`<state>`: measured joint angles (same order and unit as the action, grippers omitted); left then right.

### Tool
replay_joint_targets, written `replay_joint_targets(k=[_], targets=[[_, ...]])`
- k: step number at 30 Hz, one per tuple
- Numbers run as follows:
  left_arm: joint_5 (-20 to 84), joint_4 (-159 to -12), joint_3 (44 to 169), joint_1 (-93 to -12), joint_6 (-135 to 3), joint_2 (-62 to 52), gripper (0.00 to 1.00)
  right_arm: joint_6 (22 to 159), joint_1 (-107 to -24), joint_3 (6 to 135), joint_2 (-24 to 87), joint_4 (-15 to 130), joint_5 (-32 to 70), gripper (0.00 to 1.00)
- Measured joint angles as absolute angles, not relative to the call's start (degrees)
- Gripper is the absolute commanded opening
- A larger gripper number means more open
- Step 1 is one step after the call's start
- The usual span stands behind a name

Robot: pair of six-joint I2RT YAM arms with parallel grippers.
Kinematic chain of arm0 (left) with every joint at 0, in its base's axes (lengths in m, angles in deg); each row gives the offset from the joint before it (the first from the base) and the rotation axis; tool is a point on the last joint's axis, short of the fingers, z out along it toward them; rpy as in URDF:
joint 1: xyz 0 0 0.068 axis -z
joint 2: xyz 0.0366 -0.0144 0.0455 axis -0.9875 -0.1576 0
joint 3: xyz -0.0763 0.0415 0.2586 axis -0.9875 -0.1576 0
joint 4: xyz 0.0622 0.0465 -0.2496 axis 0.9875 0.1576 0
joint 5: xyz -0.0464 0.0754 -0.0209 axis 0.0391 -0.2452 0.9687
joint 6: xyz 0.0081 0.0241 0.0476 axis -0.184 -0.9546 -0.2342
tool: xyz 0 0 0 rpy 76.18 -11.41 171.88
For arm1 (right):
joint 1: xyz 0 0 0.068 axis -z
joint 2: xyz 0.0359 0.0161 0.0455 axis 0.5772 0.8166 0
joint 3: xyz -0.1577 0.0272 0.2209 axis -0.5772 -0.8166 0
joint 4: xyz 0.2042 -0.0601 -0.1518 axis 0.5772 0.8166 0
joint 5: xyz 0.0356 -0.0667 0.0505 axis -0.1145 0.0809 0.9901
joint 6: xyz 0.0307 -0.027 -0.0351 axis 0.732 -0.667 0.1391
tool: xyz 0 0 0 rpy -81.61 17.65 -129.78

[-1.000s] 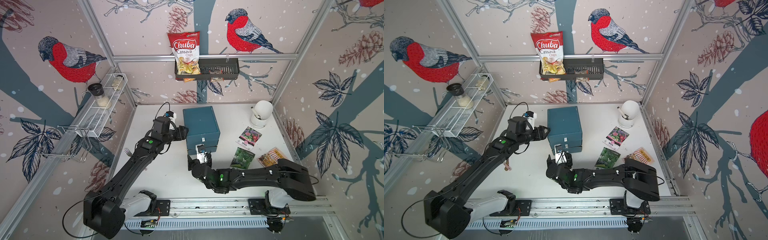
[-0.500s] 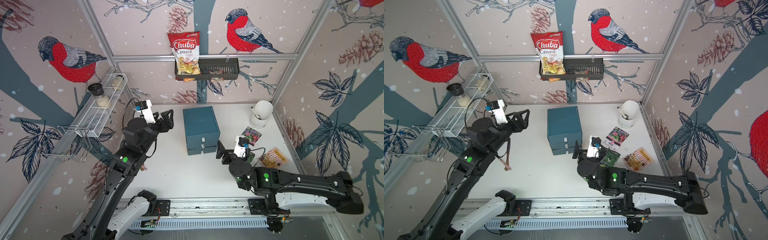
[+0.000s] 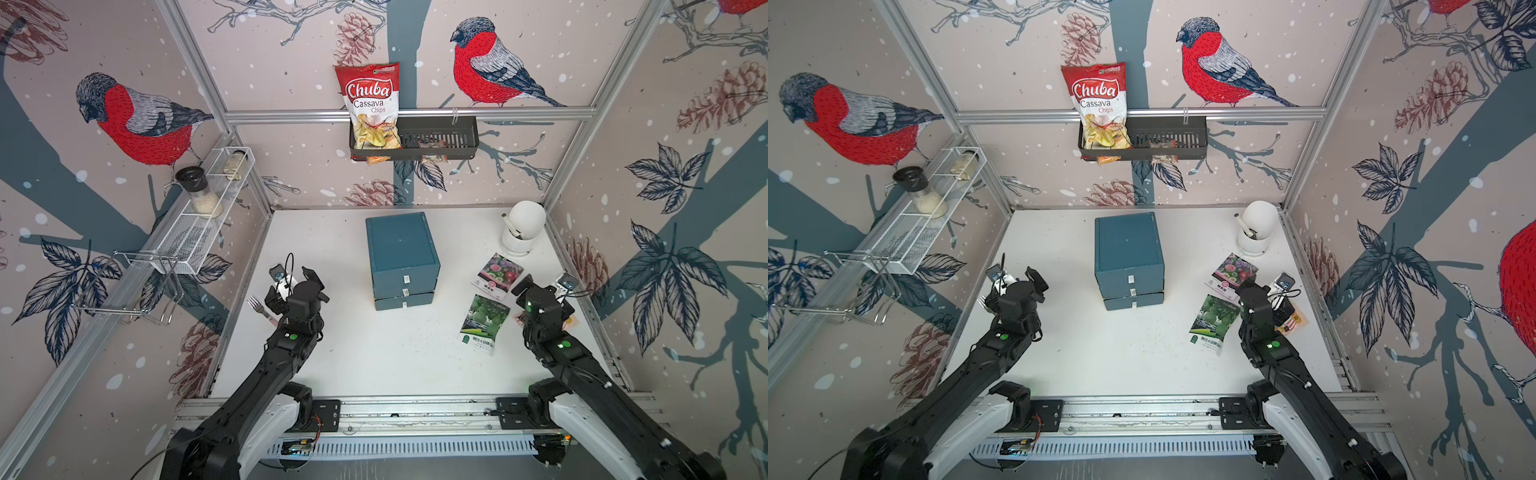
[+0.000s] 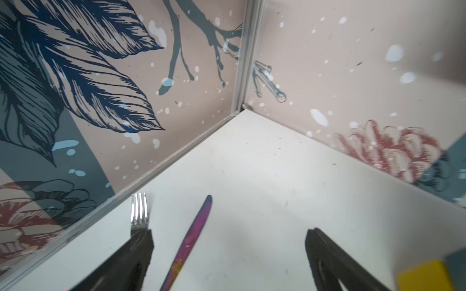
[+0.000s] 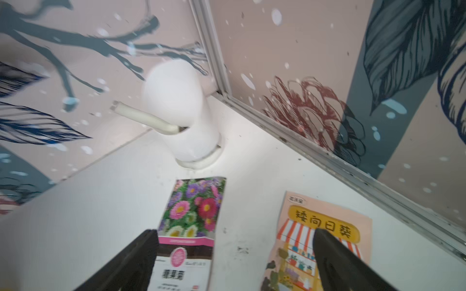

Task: Take the seed bags out of the drawer
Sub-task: Reset both arms

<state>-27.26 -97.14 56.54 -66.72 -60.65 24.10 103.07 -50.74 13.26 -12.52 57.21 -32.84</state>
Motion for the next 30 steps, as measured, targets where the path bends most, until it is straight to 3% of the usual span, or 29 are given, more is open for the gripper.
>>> replay_joint_targets(k=[4,8,17,23,30], targets=[[-26.9,-107.0,56.0,-72.0,-63.8,11.8,0.97,103.1,-43.1,13.8,-5.0,56.2,-26.8,1.0],[-22.2,-115.3,54.5,-75.1,-71.5,1.7,0.98,100.0,-41.7,13.9,-2.2,50.0,-27.6,1.0],[-4.0,-126.6,56.0,-82.3,-75.9,-3.6,0.98,94.8,-31.2,10.7,11.2,30.5,-26.8,1.0],[14.5,-125.6,61.6,-83.5,-80.2,-8.3,0.99,92.2,-30.3,6.2,16.5,13.1,-18.9,1.0],[18.2,-140.7,47.8,-81.0,-81.6,-9.4,0.99,84.5,-36.4,2.4,29.0,-12.4,-11.8,1.0]])
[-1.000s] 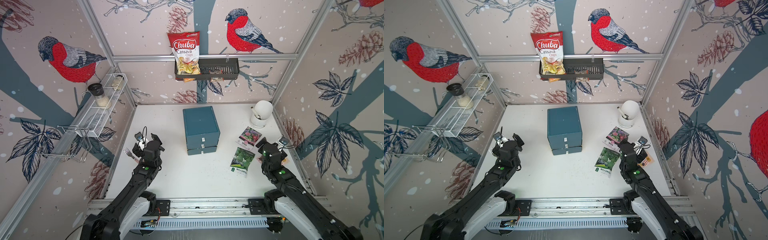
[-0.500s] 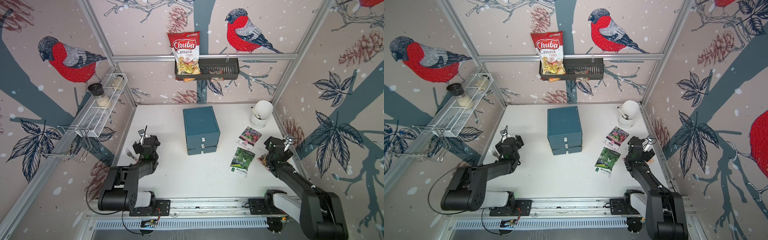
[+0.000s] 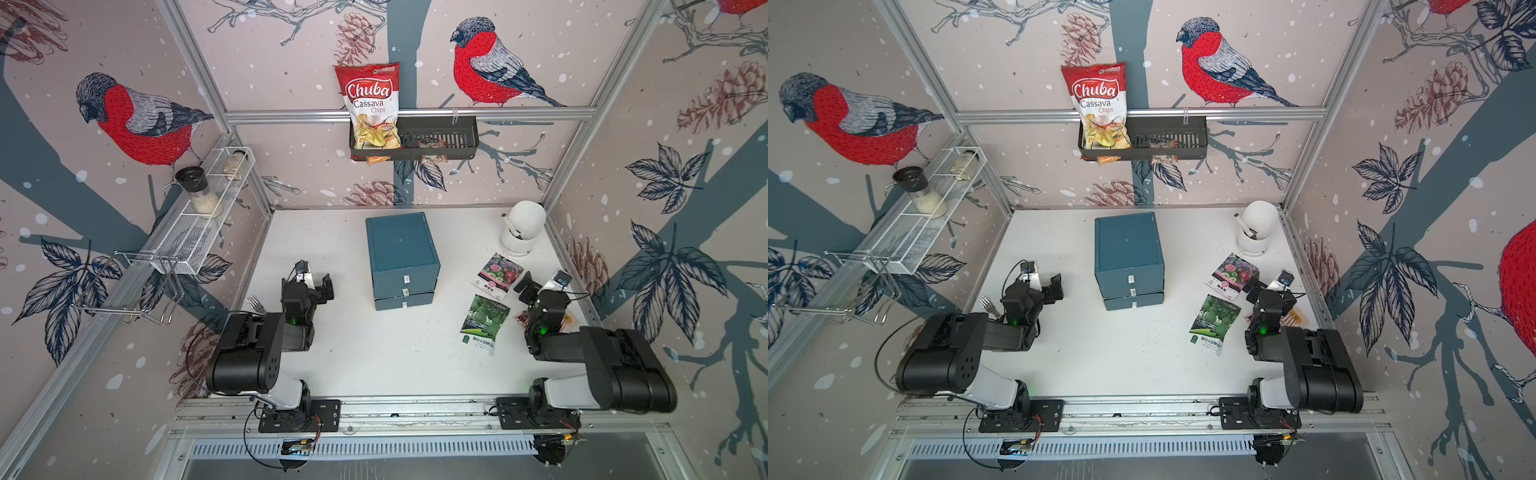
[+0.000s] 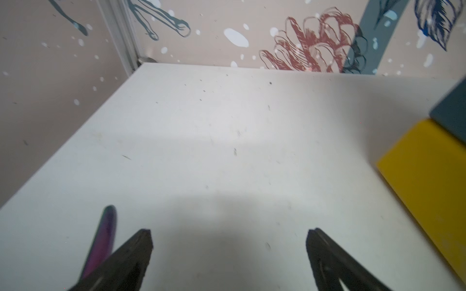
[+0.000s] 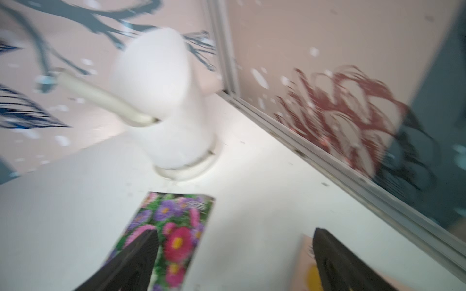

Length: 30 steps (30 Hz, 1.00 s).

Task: Take the seed bags out of the drawer
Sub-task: Reset both arms

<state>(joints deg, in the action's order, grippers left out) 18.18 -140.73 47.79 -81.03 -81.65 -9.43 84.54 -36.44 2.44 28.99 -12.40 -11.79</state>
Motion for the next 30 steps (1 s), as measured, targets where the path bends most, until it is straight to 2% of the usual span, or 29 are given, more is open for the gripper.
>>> replay_joint_targets(k=[2,5,8,16,30], targets=[[17.6,-144.8,47.7,-81.0,-81.6,-9.6,0.99,82.1,-37.4,3.6,29.9,-9.2,-10.5,1.0],[16.4,-147.4,47.9,-81.0,-81.6,-9.1,0.99,81.8,-36.6,3.7,30.5,-15.6,-10.8,1.0],[15.7,-148.2,47.9,-80.9,-81.6,-8.9,0.99,81.5,-37.6,5.0,29.8,-13.5,-11.4,1.0],[6.8,-149.8,47.2,-77.2,-82.2,-8.7,0.99,80.2,-39.1,5.3,29.9,-14.2,-15.0,1.0],[5.8,-149.6,47.5,-77.2,-82.5,-8.7,0.99,79.5,-39.1,5.4,29.8,-13.5,-15.5,1.0]])
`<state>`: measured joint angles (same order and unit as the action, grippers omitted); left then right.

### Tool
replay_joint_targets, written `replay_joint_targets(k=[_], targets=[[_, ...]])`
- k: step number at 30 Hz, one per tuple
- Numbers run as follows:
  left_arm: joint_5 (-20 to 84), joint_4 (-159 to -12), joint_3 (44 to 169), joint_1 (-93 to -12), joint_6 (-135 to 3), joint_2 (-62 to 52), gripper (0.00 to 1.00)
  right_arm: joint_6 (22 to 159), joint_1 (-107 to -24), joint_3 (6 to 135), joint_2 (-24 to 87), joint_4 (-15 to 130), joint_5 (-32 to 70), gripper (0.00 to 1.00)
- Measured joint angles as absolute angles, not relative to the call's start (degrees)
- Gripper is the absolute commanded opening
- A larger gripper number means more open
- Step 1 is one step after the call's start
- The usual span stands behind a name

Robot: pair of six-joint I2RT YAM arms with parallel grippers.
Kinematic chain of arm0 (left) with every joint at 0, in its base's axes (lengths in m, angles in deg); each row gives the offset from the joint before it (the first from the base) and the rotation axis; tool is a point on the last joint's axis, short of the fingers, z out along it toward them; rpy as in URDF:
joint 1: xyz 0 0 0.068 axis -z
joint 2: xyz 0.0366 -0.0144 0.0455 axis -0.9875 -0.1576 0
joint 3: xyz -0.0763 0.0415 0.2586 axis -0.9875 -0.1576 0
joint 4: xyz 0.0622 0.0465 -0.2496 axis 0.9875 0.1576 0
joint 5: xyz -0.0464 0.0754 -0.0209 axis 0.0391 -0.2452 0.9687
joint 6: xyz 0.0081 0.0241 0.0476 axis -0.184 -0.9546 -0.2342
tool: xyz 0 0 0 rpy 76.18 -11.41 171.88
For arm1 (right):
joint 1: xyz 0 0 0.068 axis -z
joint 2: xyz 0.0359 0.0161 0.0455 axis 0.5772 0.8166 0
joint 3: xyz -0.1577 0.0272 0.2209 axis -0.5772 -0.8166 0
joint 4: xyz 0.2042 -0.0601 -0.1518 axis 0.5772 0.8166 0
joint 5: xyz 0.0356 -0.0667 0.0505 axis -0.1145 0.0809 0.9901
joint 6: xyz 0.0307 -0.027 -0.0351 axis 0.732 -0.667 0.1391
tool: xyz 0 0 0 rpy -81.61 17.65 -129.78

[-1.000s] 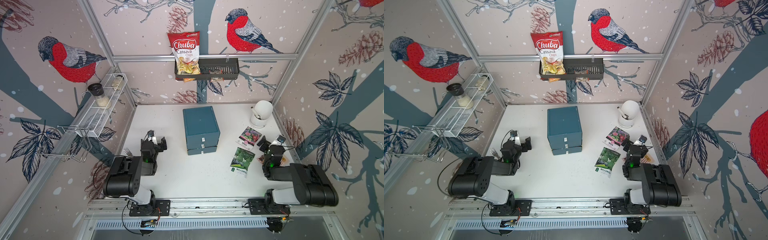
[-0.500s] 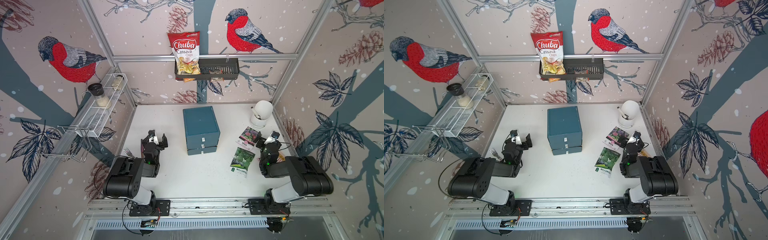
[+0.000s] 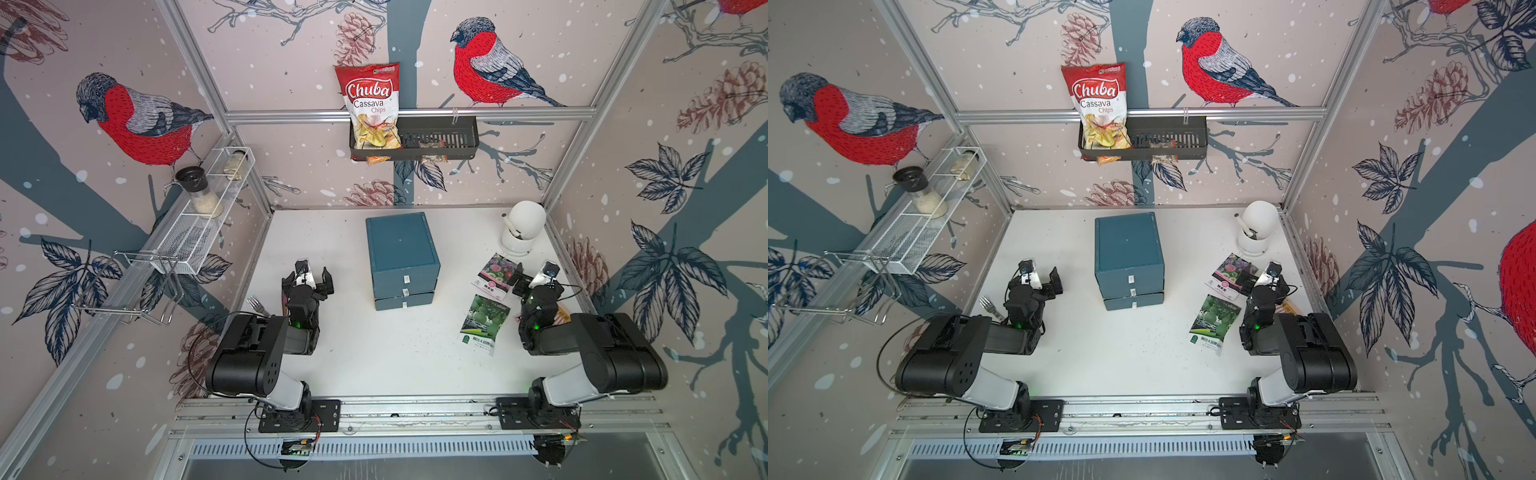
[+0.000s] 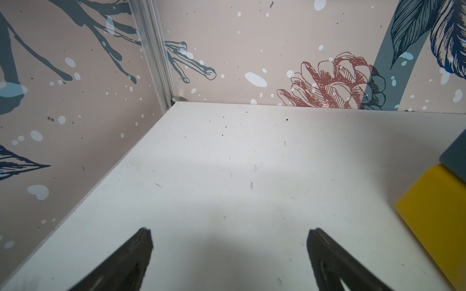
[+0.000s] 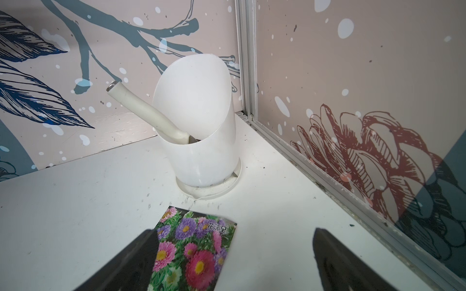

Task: Take the seed bags out of the drawer
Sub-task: Reset both arms

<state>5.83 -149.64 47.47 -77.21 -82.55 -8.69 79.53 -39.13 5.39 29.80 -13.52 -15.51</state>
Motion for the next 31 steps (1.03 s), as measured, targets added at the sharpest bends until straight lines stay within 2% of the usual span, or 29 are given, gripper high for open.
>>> replay_joint_targets(k=[31], targets=[[8.9,-149.1,48.3,-78.5,-82.5,-8.7,0.99,79.5,-38.9,5.7,30.1,-13.1,-15.5,1.0]])
